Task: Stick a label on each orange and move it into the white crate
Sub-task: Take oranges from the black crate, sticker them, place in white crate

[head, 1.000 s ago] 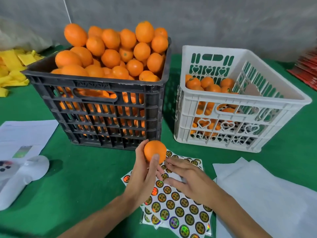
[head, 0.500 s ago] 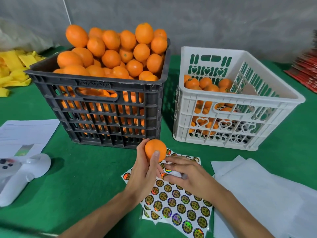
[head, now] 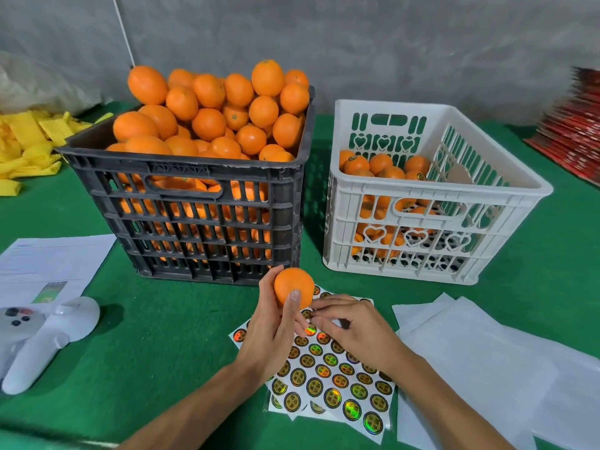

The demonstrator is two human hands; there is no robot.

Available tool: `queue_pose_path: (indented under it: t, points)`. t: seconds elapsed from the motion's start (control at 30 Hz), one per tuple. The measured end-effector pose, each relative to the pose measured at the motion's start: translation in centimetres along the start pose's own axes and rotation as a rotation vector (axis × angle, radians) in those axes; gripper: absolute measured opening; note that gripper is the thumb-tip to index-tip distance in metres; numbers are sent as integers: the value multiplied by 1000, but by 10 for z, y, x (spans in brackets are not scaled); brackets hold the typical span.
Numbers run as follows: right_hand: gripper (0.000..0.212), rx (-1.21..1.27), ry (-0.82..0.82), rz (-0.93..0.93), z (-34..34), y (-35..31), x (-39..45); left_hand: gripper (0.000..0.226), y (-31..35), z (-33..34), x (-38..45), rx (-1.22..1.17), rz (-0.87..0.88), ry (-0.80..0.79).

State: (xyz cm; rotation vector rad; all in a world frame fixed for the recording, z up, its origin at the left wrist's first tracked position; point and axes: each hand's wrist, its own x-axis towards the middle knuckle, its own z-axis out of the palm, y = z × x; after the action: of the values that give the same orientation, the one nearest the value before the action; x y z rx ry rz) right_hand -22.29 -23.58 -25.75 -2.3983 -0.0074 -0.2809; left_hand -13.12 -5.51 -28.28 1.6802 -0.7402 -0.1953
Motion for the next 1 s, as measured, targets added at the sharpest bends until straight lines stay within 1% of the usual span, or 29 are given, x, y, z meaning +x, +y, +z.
queue_pose_path:
  t: [0.1, 0.17, 0.2, 0.27, 0.3, 0.33, 0.37, 0.4, 0.47, 0.57, 0.63, 0.7, 0.73, 0.8, 0.83, 0.87, 0.9, 0.97, 1.0]
  points:
    - [13, 198, 52, 165, -1, 1, 3, 53, -2, 1, 0, 26, 13, -7]
    - [13, 274, 112, 231, 1, 2, 7, 53, -2, 1, 0, 35, 10, -9]
    - [13, 306, 184, 278, 1, 2, 10, 53, -2, 1, 0, 38, 5, -10]
    - [13, 386, 381, 370, 1, 0, 16, 52, 0, 2, 0, 57, -4, -12]
    - [12, 387, 478, 360, 2, -2, 19, 52, 1, 3, 1, 66, -9, -9]
    - [11, 345, 555, 306, 2, -5, 20, 52, 3, 3, 1, 66, -13, -6]
    - [11, 290, 595, 239, 4, -10, 21, 51, 5, 4, 2, 60, -15, -6]
    - [11, 245, 600, 181, 5, -16, 22, 51, 7, 4, 3, 51, -15, -4]
    - [13, 188, 560, 105, 7, -25, 22, 48, 11, 5, 5, 32, -10, 6]
    - [18, 217, 509, 80, 1, -34, 16, 48, 21, 5, 5, 8, 5, 14]
    - [26, 243, 434, 61, -3, -39, 10, 46, 29, 6, 5, -29, 7, 17]
    - [40, 214, 322, 58, -7, -47, 4, 40, 43, 8, 10, -119, -8, 40]
    - [52, 132, 276, 55, -9, -50, 2, 41, 51, 9, 13, -165, -12, 54]
    - [75, -113, 251, 32, -17, -58, 4, 53, 72, 11, 23, -229, 1, 72]
    - [84, -208, 281, 26, -25, -65, 7, 60, 84, 11, 29, -245, 15, 73]
    - [88, -268, 350, 24, -35, -74, 10, 67, 96, 11, 35, -243, 30, 69]
    - [89, -298, 450, 11, -45, -82, 14, 73, 109, 11, 42, -223, 45, 63]
    - [75, -286, 692, -60, -67, -90, 25, 76, 137, 11, 58, -149, 87, 41]
    - [68, -258, 777, -75, -79, -93, 31, 72, 152, 11, 67, -108, 120, 12]
